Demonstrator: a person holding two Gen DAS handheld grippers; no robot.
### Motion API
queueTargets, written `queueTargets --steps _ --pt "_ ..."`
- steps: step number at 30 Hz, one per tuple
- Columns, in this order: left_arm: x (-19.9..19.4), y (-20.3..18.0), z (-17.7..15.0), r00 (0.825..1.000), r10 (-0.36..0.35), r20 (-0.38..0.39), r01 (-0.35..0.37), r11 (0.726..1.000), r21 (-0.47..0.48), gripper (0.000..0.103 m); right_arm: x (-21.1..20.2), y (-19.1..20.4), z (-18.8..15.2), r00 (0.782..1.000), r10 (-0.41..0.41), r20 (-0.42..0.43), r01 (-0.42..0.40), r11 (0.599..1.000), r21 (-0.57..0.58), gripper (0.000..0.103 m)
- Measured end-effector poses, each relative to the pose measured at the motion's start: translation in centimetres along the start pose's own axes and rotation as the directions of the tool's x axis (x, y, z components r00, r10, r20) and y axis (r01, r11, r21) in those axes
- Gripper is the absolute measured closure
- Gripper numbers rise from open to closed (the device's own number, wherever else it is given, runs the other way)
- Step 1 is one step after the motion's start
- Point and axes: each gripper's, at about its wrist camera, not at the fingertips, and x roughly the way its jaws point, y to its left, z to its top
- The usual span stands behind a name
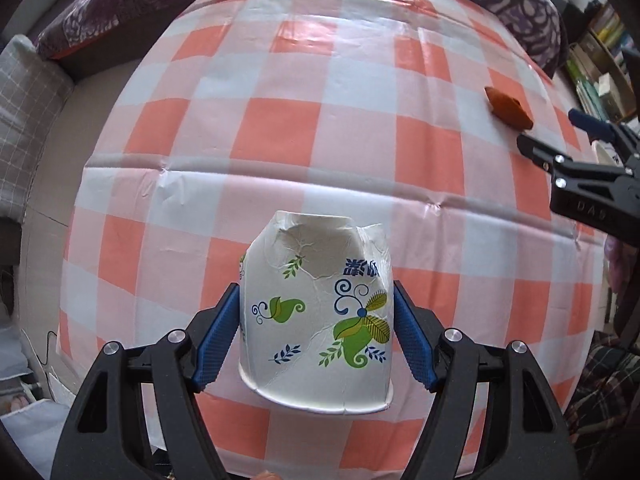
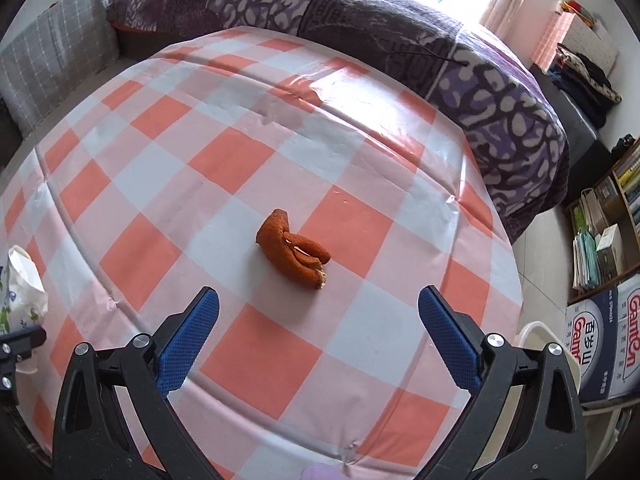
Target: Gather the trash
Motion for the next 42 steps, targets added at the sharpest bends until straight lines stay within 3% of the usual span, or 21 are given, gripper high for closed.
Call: queueTargets --steps 7,13,19,23,25,27,29,31,32,33,39,42 --pt "-1.6 2.3 1.7 0.996 -0.034 0.085 0.045 0.99 -0.136 0.032 1.8 1.7 0.9 0.998 0.051 -0.023 -0.052 0.999 -0.011 0.017" --pt "-1.8 2.9 1.5 0.994 -0.027 0.108 0.048 0.978 -0.202 0.032 2.7 1.9 1.0 0.992 0.115 -0.048 -0.114 0.993 0.031 0.035" --pt "-1.7 3.9 1.5 0.993 -0.023 0.118 0.051 0.97 -0.237 0.031 2.8 1.2 1.1 0.988 0.148 -0.035 -0.144 0.985 0.095 0.079" --pt "-1.6 3.9 1.5 0.993 -0.017 0.116 0.045 0.971 -0.237 0.031 2.9 0.9 1.2 0.985 0.167 -0.042 -0.16 0.978 0.132 0.078" --pt "-1.5 3.9 1.4 0.993 -0.018 0.114 0.044 0.971 -0.236 0.031 2.9 1.0 1.4 0.98 0.196 -0.039 -0.19 0.973 0.135 0.07" --pt "-1.4 3.9 1.5 0.994 -0.021 0.11 0.047 0.971 -0.236 0.031 2.9 1.4 1.4 0.98 0.197 -0.036 -0.191 0.974 0.122 0.047" --pt "-1.3 3.9 1.5 0.994 -0.021 0.108 0.046 0.97 -0.238 0.031 3.1 2.1 1.5 0.988 0.151 -0.036 -0.147 0.985 0.094 0.042" --pt "-1.2 4.0 1.5 0.994 -0.018 0.11 0.045 0.969 -0.243 0.031 2.9 2.2 1.7 0.99 0.138 -0.015 -0.136 0.985 0.108 0.054" --pt "-1.2 4.1 1.5 0.994 -0.017 0.112 0.044 0.968 -0.246 0.031 2.9 2.0 1.9 0.988 0.156 -0.013 -0.153 0.979 0.132 0.075" --pt "-1.2 4.2 1.5 0.993 -0.016 0.113 0.044 0.967 -0.25 0.031 2.9 1.8 1.9 0.985 0.171 -0.01 -0.167 0.974 0.152 0.081" --pt "-1.3 4.9 1.6 0.988 0.012 0.154 0.037 0.951 -0.309 0.031 2.3 2.1 2.1 0.985 0.169 0.046 -0.175 0.964 0.201 0.087" --pt "-1.9 5.2 1.8 0.976 0.057 0.21 0.018 0.94 -0.341 0.031 0.8 2.5 2.3 0.981 0.16 0.11 -0.18 0.961 0.208 0.087"
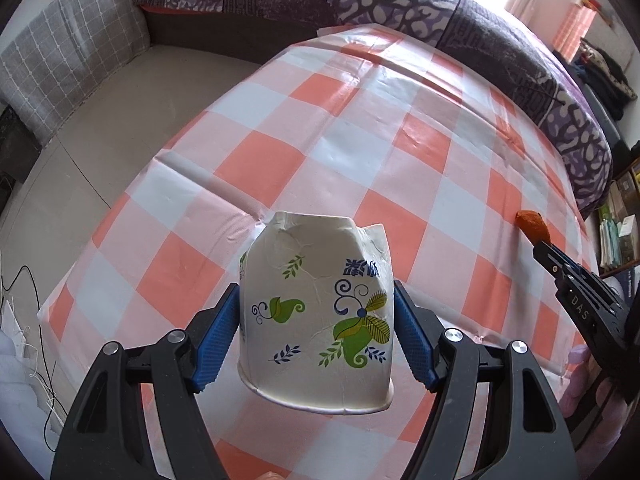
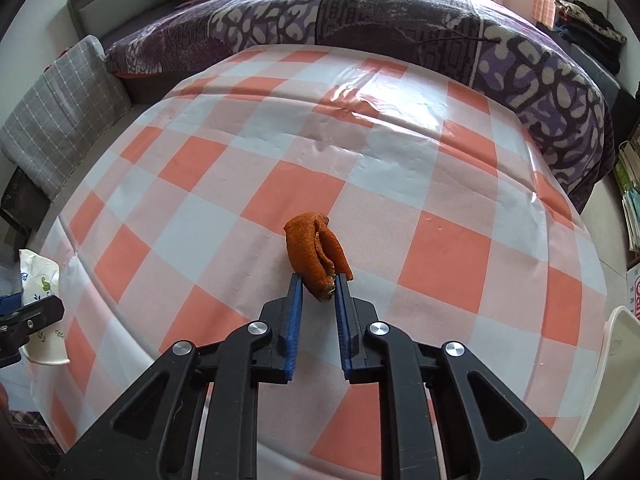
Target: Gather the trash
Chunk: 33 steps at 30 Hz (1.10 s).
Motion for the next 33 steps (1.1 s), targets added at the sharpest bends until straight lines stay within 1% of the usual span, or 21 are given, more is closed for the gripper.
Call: queueTargets --steps 4,7,9,11,14,17,19,21,22,24,26,27,29,33 --pt "-1.4 0.1 0.7 0.993 0.032 0.11 -0.029 0.999 -0.032 0.031 -2.3 1.1 0.5 0.996 0.0 0.093 0.0 1.0 -0.001 0.088" --pt "-2.2 0.2 1.0 0.986 0.035 0.161 -0.025 0.998 -0.061 0.031 -4.1 1.7 0.8 0.988 0.008 0.154 -0.008 1.0 0.0 0.09" --pt "-2.8 0.3 1.1 0.982 0.034 0.186 -0.02 0.997 -0.079 0.031 -5.3 2.1 0.9 0.982 0.008 0.188 -0.007 1.0 -0.003 0.103" --pt "-3.3 0.1 1.2 0.978 0.033 0.207 -0.015 0.996 -0.088 0.031 -6.4 2.3 1.1 0.976 0.015 0.218 -0.016 1.0 0.001 0.103" --pt "-3.9 -0.3 1.2 0.972 0.039 0.23 -0.021 0.996 -0.082 0.031 -7.6 2.2 1.1 0.971 0.033 0.235 -0.038 0.999 0.015 0.103" --pt "-4.1 -0.5 1.0 0.97 0.05 0.238 -0.034 0.997 -0.068 0.031 -7.7 1.6 1.2 0.978 0.012 0.209 -0.023 0.998 0.051 0.102" --pt "-4.1 -0.5 0.9 0.973 0.046 0.228 -0.032 0.997 -0.066 0.031 -6.6 0.7 1.2 0.985 -0.004 0.172 -0.012 0.996 0.088 0.091" --pt "-3.9 -0.4 0.8 0.976 0.044 0.213 -0.031 0.998 -0.063 0.031 -5.3 -0.4 1.1 0.99 -0.027 0.139 0.009 0.991 0.133 0.059" --pt "-3.8 -0.4 0.8 0.977 0.043 0.208 -0.031 0.998 -0.062 0.031 -4.7 -0.7 0.9 0.991 -0.03 0.129 0.012 0.989 0.144 0.055" --pt "-3.5 -0.4 0.9 0.979 0.041 0.199 -0.029 0.998 -0.062 0.031 -3.1 -1.1 0.9 0.996 -0.019 0.09 0.006 0.99 0.139 0.051" --pt "-3.1 -0.4 0.9 0.981 0.039 0.188 -0.028 0.998 -0.059 0.031 -1.8 -1.2 0.7 0.997 -0.038 0.064 0.029 0.991 0.133 0.045" --pt "-3.0 -0.5 0.9 0.982 0.039 0.184 -0.029 0.998 -0.057 0.031 -1.2 -1.2 0.6 0.998 -0.039 0.053 0.031 0.99 0.137 0.04" --pt "-2.6 -0.6 0.9 0.984 0.039 0.176 -0.031 0.998 -0.052 0.031 -0.2 -1.2 0.4 0.999 -0.036 0.028 0.031 0.989 0.148 0.036" --pt "-2.0 -0.5 0.9 0.987 0.04 0.159 -0.032 0.998 -0.052 0.031 1.3 -0.8 0.3 0.999 -0.042 0.014 0.039 0.989 0.144 0.026"
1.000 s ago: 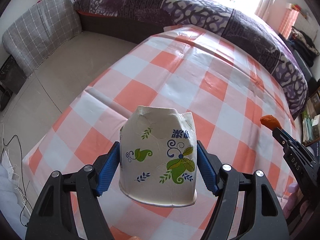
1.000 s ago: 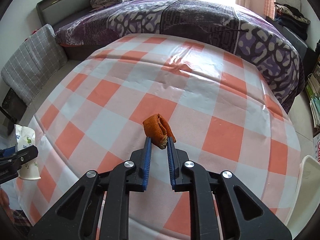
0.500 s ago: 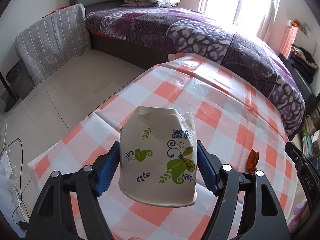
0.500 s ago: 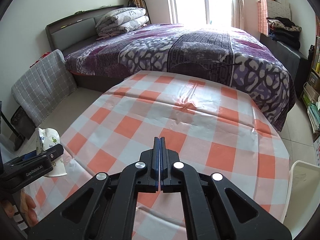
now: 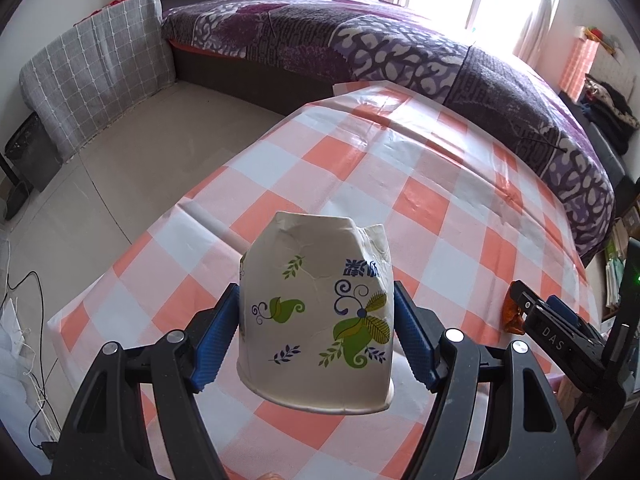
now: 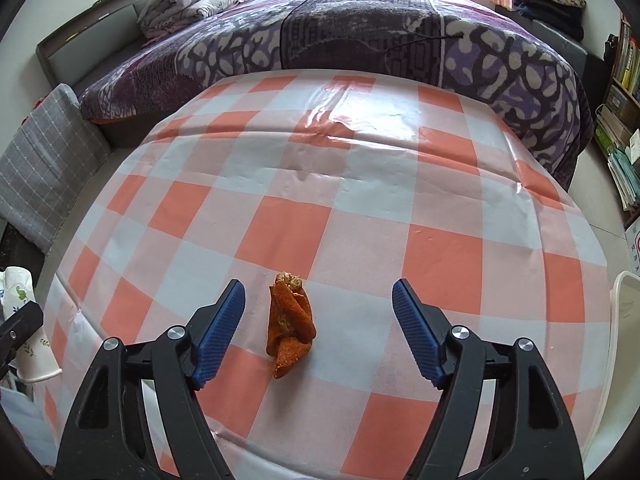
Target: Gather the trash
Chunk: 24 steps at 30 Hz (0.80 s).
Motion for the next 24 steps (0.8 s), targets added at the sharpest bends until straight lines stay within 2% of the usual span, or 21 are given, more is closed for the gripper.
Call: queueTargets --steps 5,7,9,10,11,17,24 --pt "0.8 0.1 -0.2 1.0 0.005 -0.022 -0.005 1.0 0.002 0.031 1.5 0.6 -0.4 1.0 -0.005 -0.031 0.004 1.0 -0.022 0.026" --pt "0.9 0.1 -0.2 1.0 0.007 -0.024 -0.007 1.0 0.001 0.031 1.6 1.0 -0.5 0.999 -0.033 -0.019 0.033 0.998 -0.046 0.039" --pt "1.0 0.2 -0.2 1.0 0.008 -0.023 -0.008 1.0 -0.003 0.031 1.6 1.0 -0.4 0.999 -0.031 -0.018 0.03 0.998 -0.053 0.07" --pt "0.9 0.3 -0.2 1.0 0.009 -0.022 -0.009 1.0 -0.006 0.031 1.5 0.8 -0.4 1.0 -0.016 -0.022 0.016 0.999 -0.04 0.079" --pt "0.9 0.4 -0.1 1.0 0.01 -0.021 -0.011 1.0 -0.009 0.031 1.4 0.7 -0.3 1.0 -0.006 -0.023 0.006 1.0 -0.028 0.082" --pt "0.5 0.5 0.1 1.0 0.028 0.006 -0.028 0.999 -0.022 0.031 0.1 0.8 -0.1 1.0 -0.022 0.016 0.022 1.0 -0.02 0.084" --pt "-1.3 -0.3 0.8 0.997 0.025 0.069 -0.023 0.999 -0.037 0.031 -4.1 0.8 0.8 0.991 -0.02 0.133 0.022 1.0 -0.013 0.084"
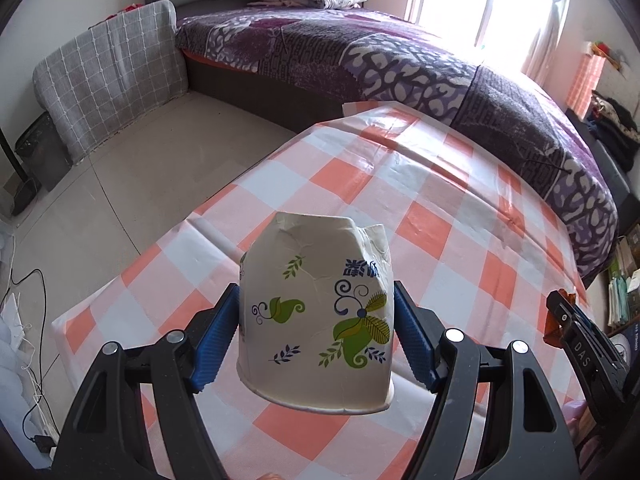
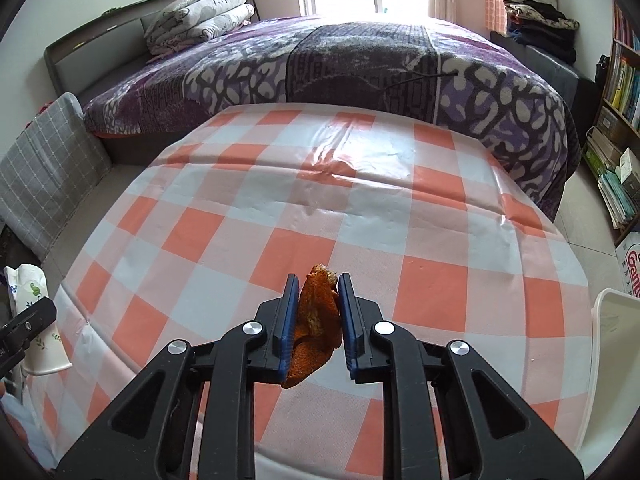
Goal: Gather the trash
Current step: 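Drop the orange piece into the bin with the right tool while the left tool drops the cup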
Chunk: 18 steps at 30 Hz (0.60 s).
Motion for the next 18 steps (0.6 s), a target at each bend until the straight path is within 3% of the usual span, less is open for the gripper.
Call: queueTargets --steps 18 --pt "-4.1 -6.5 -0.4 0.994 -0.08 0.077 0.073 0.993 0.09 0.031 -8.0 -5.0 0.1 0.993 -0.045 0.106 0.037 0.996 0.075 0.084"
